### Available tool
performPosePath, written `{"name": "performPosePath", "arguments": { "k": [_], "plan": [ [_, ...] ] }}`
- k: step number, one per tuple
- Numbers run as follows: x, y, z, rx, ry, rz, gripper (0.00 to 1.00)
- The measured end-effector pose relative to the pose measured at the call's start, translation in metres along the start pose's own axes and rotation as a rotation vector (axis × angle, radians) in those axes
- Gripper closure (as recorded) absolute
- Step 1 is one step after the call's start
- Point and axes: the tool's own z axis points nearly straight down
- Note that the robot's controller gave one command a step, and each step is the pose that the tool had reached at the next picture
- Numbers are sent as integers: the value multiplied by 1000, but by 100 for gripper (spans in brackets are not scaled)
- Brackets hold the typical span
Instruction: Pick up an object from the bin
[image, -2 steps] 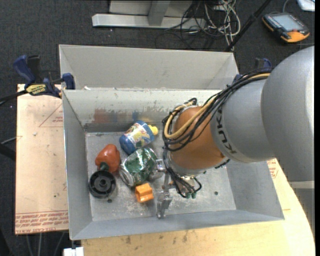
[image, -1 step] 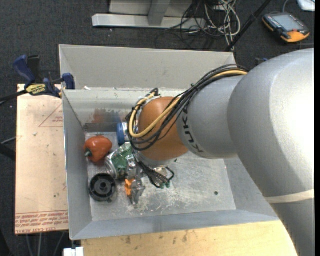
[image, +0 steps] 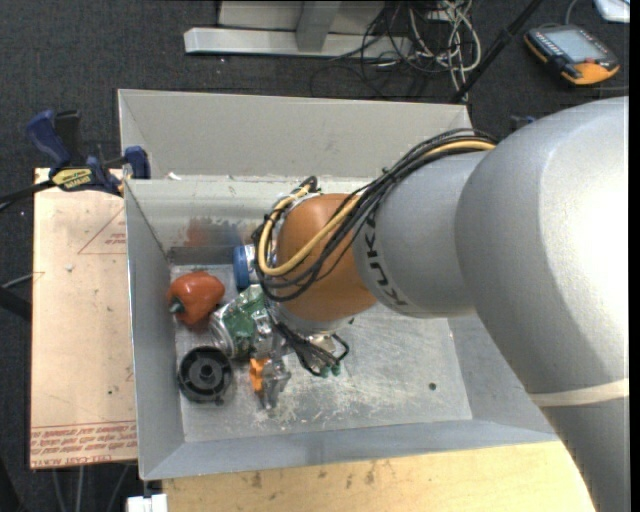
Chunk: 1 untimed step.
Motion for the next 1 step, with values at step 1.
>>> {"name": "performPosePath", "arguments": {
  "k": [1],
  "plan": [
    [-7, 13, -123, -2, 2, -38, 100]
  ]
}}
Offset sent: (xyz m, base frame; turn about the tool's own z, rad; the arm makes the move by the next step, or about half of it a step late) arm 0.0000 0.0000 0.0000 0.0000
